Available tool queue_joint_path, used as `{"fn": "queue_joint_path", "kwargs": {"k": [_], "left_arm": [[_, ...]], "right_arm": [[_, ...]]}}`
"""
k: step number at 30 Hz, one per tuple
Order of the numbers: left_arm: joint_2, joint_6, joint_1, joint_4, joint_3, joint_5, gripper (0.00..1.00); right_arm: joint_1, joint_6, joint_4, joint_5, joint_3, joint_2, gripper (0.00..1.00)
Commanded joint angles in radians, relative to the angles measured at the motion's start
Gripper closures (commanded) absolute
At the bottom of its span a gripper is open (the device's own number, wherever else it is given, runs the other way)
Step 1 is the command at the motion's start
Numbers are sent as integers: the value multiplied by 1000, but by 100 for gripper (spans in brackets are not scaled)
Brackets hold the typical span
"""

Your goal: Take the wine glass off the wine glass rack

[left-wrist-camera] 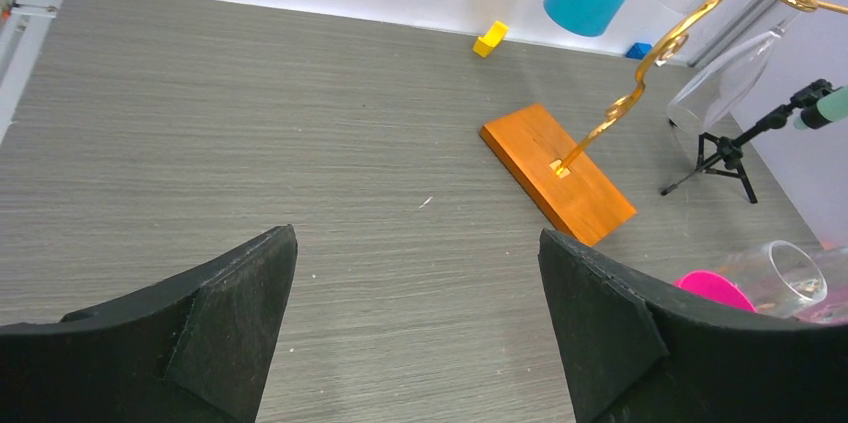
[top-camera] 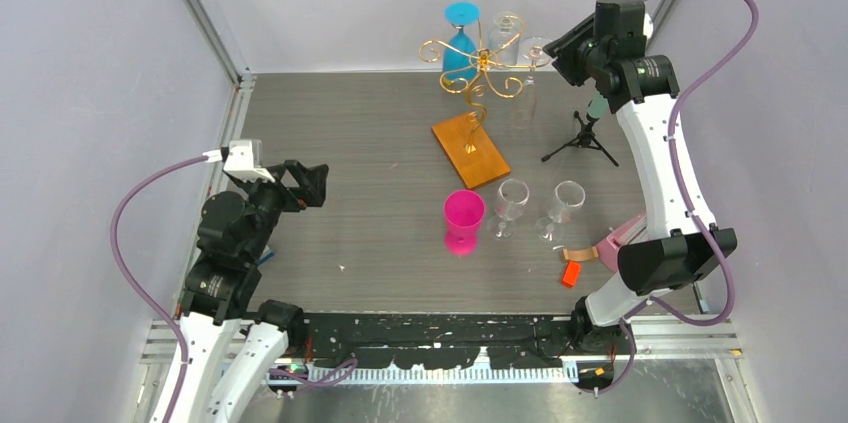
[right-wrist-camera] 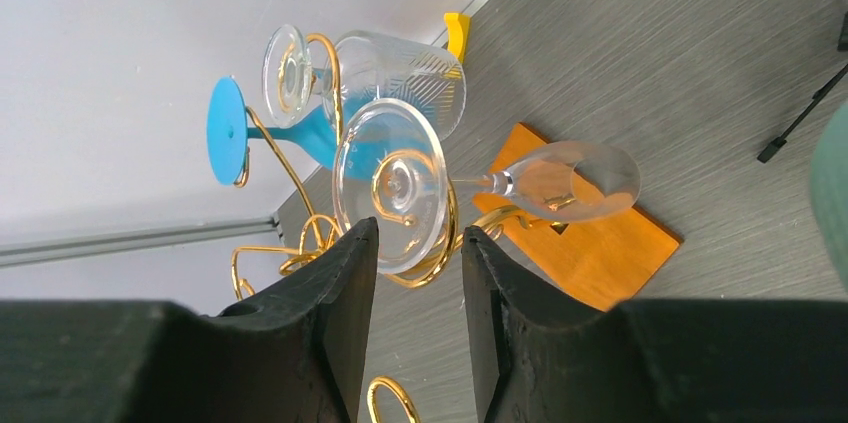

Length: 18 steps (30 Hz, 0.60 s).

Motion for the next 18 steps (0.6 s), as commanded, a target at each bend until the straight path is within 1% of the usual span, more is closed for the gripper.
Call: {"fn": "queue_joint_path", "kwargs": {"k": [1, 9, 18], "left_arm": [[2, -7, 1, 21, 5, -58, 6], [1, -7, 1, 14, 5, -70, 5], [2, -4, 1, 11, 5, -76, 5]], "right_arm": [[-2, 1, 50, 46, 20, -13, 58], [-4, 0, 79, 43, 26, 12, 65], [-5, -2, 81, 50, 27, 34, 64]]}}
